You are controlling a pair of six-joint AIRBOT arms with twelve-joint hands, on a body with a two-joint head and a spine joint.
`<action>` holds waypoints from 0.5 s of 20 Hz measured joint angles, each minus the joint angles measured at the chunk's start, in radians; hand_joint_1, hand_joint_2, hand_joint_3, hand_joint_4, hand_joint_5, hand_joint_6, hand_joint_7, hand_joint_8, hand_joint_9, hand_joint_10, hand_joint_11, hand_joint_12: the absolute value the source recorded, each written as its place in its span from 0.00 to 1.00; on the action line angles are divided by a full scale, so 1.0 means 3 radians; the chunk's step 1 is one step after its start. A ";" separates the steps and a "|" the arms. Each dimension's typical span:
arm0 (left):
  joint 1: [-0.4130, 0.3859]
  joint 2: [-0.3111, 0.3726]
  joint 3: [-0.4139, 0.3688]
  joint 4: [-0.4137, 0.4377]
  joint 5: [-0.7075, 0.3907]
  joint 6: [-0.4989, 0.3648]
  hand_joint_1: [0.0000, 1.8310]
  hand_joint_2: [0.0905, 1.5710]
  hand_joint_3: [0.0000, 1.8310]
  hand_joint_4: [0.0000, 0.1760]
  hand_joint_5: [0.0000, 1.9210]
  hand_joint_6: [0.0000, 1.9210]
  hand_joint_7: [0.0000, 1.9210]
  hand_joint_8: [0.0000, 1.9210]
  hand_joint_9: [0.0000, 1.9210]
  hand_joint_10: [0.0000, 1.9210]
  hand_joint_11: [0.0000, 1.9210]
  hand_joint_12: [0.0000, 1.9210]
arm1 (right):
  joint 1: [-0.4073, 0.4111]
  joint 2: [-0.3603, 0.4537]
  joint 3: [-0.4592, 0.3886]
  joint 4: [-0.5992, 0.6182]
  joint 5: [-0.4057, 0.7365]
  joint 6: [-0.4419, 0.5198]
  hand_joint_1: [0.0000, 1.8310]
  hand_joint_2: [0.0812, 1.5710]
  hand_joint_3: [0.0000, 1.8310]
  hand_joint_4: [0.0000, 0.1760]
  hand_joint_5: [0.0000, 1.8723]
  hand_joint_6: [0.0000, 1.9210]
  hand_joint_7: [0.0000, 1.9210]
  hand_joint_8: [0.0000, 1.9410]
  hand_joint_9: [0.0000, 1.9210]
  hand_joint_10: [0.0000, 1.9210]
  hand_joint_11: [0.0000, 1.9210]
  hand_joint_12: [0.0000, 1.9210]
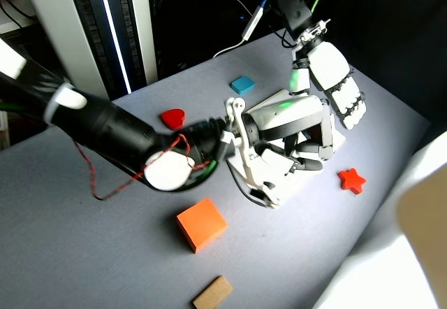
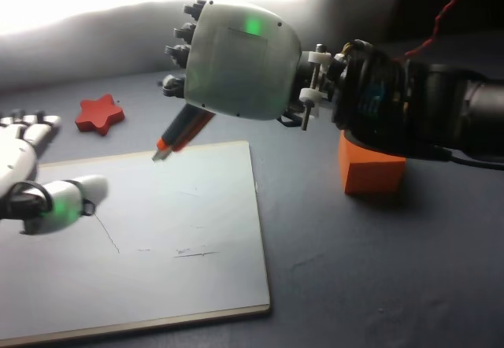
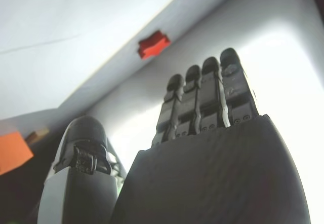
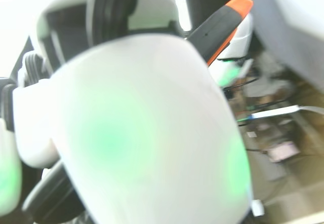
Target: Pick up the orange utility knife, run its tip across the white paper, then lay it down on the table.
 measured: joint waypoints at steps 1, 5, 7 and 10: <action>-0.0022 -0.0033 -0.0031 0.0060 0.0036 -0.0005 0.00 0.79 0.00 0.00 0.00 0.00 0.00 0.00 0.00 0.00 0.00 0.00 | 0.0001 0.0108 -0.0189 0.0006 -0.0144 0.0116 0.78 0.71 0.16 1.00 0.74 1.00 0.81 1.00 0.88 1.00 0.91 1.00; -0.0098 -0.0084 -0.0205 0.0203 0.0156 -0.0004 0.00 0.80 0.00 0.00 0.00 0.00 0.00 0.00 0.00 0.00 0.00 0.00 | 0.0022 0.0552 -0.0884 0.0010 -0.0763 0.0829 0.80 0.70 0.16 1.00 0.76 1.00 0.83 1.00 0.89 1.00 0.92 1.00; -0.0117 -0.0120 -0.0287 0.0221 0.0156 -0.0004 0.00 0.80 0.00 0.00 0.00 0.00 0.00 0.00 0.00 0.00 0.00 0.00 | 0.0022 0.0706 -0.1058 0.0027 -0.1055 0.1086 0.78 0.71 0.16 1.00 0.75 1.00 0.82 1.00 0.89 1.00 0.92 1.00; -0.0117 -0.0159 -0.0365 0.0238 0.0164 -0.0003 0.00 0.80 0.00 0.00 0.00 0.00 0.00 0.00 0.00 0.00 0.00 0.00 | 0.0014 0.0903 -0.1245 0.0057 -0.1397 0.1367 0.80 0.69 0.16 1.00 0.76 1.00 0.82 1.00 0.88 1.00 0.92 1.00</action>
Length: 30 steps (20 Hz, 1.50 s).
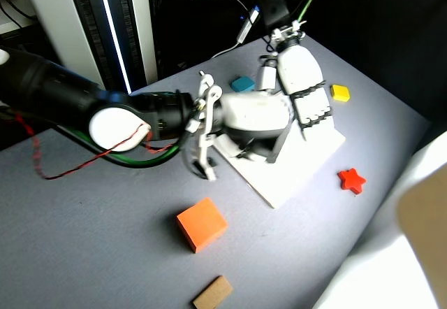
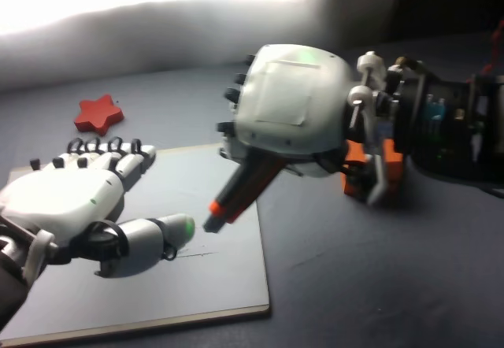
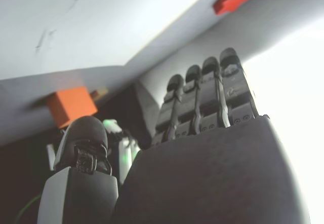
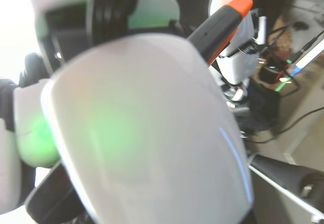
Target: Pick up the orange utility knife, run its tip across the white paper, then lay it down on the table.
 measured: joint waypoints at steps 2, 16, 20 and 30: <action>0.0000 -0.0004 -0.0032 -0.0003 0.0003 0.0000 0.00 0.80 0.00 0.00 0.00 0.00 0.00 0.00 0.00 0.00 0.00 0.00 | -0.0027 0.0066 -0.0092 0.0015 -0.0178 0.0102 0.78 0.70 0.17 1.00 0.74 1.00 0.81 1.00 0.88 1.00 0.92 1.00; -0.0011 -0.0066 -0.0027 0.0032 -0.0011 -0.0015 0.00 0.80 0.00 0.00 0.00 0.00 0.00 0.00 0.00 0.00 0.00 0.00 | -0.0381 0.0281 -0.0290 0.0043 -0.0668 0.0243 0.80 0.69 0.15 1.00 0.76 1.00 0.83 1.00 0.89 1.00 0.92 1.00; -0.0043 -0.0094 -0.0010 0.0006 -0.0009 -0.0029 0.00 0.80 0.00 0.00 0.00 0.00 0.00 0.00 0.00 0.00 0.00 0.00 | -0.0435 0.0318 -0.0315 0.0042 -0.0575 0.0228 0.79 0.70 0.16 1.00 0.72 1.00 0.77 1.00 0.85 1.00 0.88 1.00; -0.0018 -0.0111 -0.0003 0.0065 -0.0013 -0.0072 0.00 0.80 0.00 0.00 0.00 0.00 0.00 0.00 0.00 0.00 0.00 0.00 | -0.0329 0.0324 -0.0327 0.0033 -0.0557 0.0198 0.59 0.76 0.00 0.00 0.18 0.71 0.21 0.78 0.18 0.91 0.19 1.00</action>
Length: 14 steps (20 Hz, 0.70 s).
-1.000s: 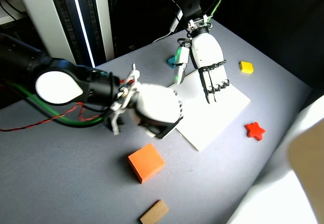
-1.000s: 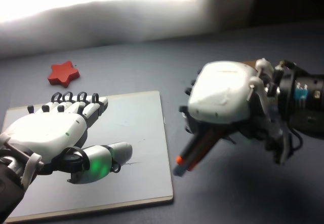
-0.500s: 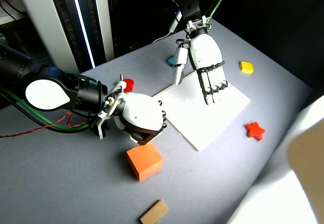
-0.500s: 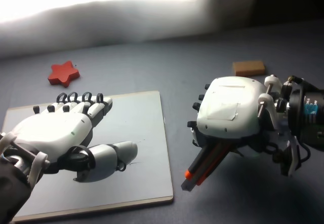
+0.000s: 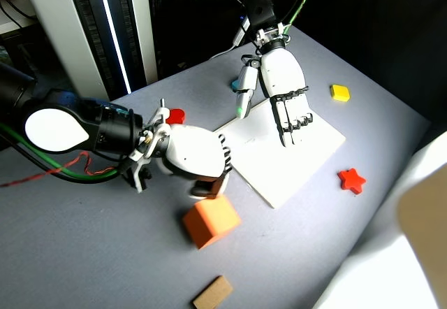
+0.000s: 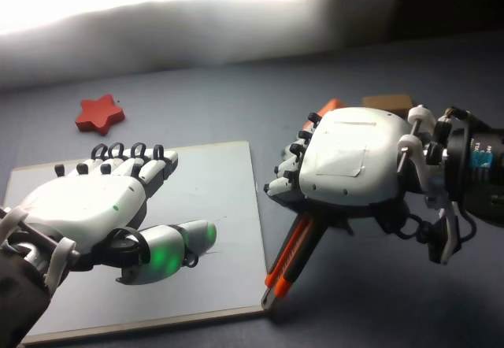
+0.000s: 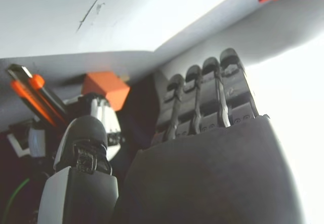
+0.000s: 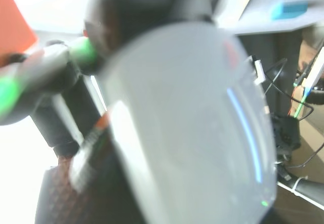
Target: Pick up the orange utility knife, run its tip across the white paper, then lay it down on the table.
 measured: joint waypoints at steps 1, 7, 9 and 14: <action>0.0008 0.0000 0.0000 0.0003 0.0001 0.0000 0.00 0.80 0.00 0.00 0.00 0.00 0.00 0.00 0.00 0.00 0.00 0.00 | 0.0001 0.0000 -0.0003 0.0003 -0.0019 0.0000 0.58 0.74 0.00 0.00 0.14 0.58 0.17 0.67 0.15 0.84 0.13 0.98; 0.0008 0.0000 0.0000 0.0005 0.0001 -0.0001 0.00 0.79 0.00 0.00 0.00 0.00 0.00 0.00 0.00 0.00 0.00 0.00 | 0.0064 0.0081 -0.0006 0.0001 -0.0046 -0.0004 0.45 0.71 0.00 0.00 0.12 0.22 0.21 0.10 0.12 0.39 0.00 0.73; 0.0008 0.0000 0.0000 0.0006 0.0001 -0.0001 0.00 0.79 0.00 0.00 0.00 0.00 0.00 0.00 0.00 0.00 0.00 0.00 | 0.0079 0.0158 -0.0041 0.0008 -0.0041 -0.0006 0.43 0.69 0.00 0.00 0.07 0.14 0.16 0.04 0.08 0.28 0.00 0.60; 0.0008 0.0000 0.0000 0.0005 0.0001 -0.0001 0.00 0.80 0.00 0.00 0.00 0.00 0.00 0.00 0.00 0.00 0.01 0.00 | 0.0156 0.0493 -0.0320 0.0005 -0.0168 0.0086 0.29 0.67 0.00 0.00 0.03 0.01 0.10 0.00 0.09 0.05 0.00 0.31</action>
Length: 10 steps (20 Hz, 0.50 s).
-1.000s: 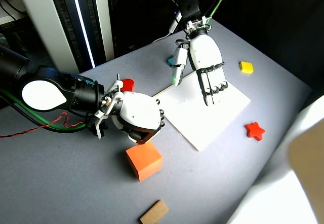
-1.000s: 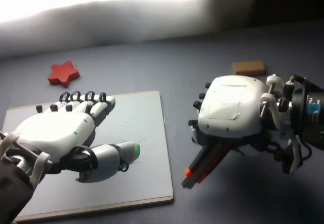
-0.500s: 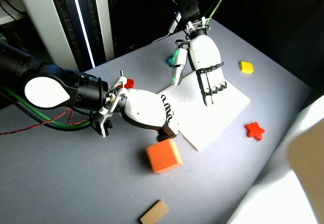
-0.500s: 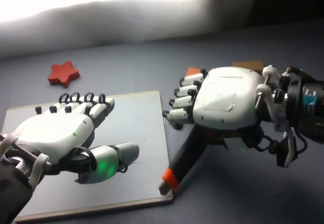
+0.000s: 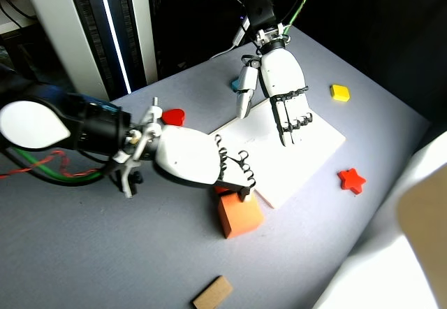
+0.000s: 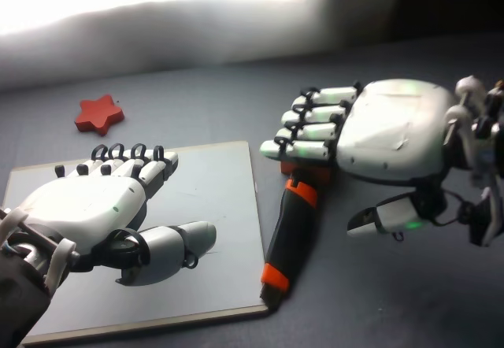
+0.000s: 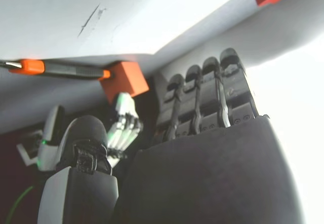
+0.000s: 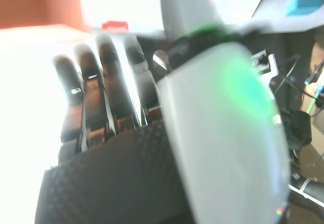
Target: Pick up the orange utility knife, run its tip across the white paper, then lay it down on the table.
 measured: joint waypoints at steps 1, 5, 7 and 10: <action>0.0001 0.0000 0.0000 0.0003 0.0000 0.0000 0.00 0.80 0.00 0.00 0.00 0.00 0.00 0.00 0.00 0.00 0.01 0.00 | 0.0039 0.0108 -0.0100 0.0003 -0.0031 0.0060 0.26 0.68 0.00 0.00 0.06 0.02 0.11 0.01 0.10 0.05 0.00 0.34; -0.0001 0.0000 0.0000 0.0005 0.0000 -0.0003 0.07 0.80 0.00 0.00 0.25 0.04 0.32 0.06 0.26 0.16 0.00 0.70 | 0.0060 0.0525 -0.0493 0.0005 -0.0173 0.0342 0.09 0.76 0.01 0.00 0.25 0.09 0.33 0.06 0.28 0.13 0.00 0.68; -0.0009 0.0000 0.0000 0.0033 0.0000 -0.0003 0.12 0.82 0.00 0.00 0.37 0.08 0.32 0.41 0.24 0.59 0.08 0.86 | 0.0051 0.0796 -0.0698 0.0005 -0.0173 0.0383 0.13 0.78 0.01 0.00 0.30 0.44 0.38 0.40 0.31 0.58 0.11 0.87; -0.0122 0.0000 -0.0001 0.0042 -0.0001 -0.0005 0.22 0.84 0.00 0.00 0.29 0.53 0.32 0.71 0.29 0.81 0.15 0.97 | 0.0062 0.1082 -0.0910 0.0006 -0.0252 0.0476 0.10 0.84 0.01 0.00 0.41 0.69 0.47 0.77 0.43 0.91 0.34 1.00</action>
